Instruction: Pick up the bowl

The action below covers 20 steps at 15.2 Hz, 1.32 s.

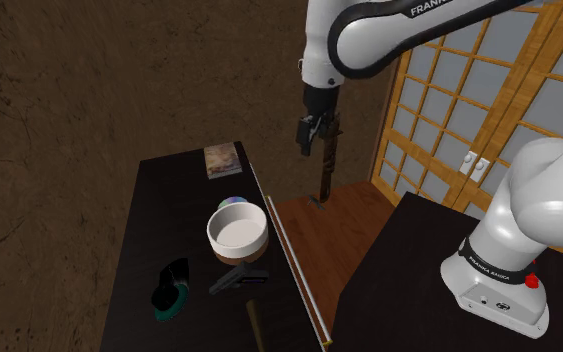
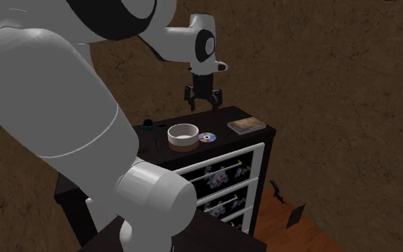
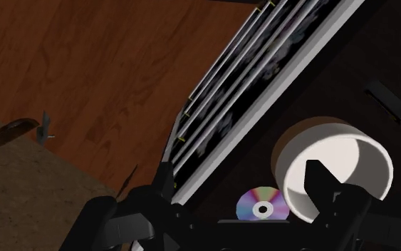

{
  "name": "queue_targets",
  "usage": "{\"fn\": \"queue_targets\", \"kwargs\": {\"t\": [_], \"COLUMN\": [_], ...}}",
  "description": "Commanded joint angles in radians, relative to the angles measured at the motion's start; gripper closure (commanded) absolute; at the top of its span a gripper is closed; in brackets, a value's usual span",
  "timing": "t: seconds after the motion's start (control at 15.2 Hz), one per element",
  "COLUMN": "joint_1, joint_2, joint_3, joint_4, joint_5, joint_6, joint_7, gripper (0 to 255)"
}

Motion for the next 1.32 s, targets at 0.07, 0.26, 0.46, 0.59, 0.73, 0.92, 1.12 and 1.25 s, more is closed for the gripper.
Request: {"fn": "queue_targets", "kwargs": {"t": [0.07,0.26,0.46,0.59,0.73,0.92,1.12,1.25], "joint_1": [0.005,0.010,0.017,0.025,0.036,0.059,0.089,0.098], "joint_2": [0.104,0.214,0.327,0.405,0.483,0.601,0.719,0.754], "joint_3": [0.032,0.059,0.080,0.089,0.094,0.092,0.082,0.077], "joint_4": [0.022,0.060,0.110,0.150,0.195,0.272,0.362,0.381], "joint_5": [-0.014,-0.041,-0.079,-0.109,-0.143,-0.193,-0.238,-0.250], "joint_6": [0.080,0.146,0.202,0.234,0.260,0.289,0.307,0.320], "joint_7": [0.042,0.089,0.140,0.177,0.213,0.266,0.312,0.324], "gripper": [0,0,0,0,0,0,0,0]}}
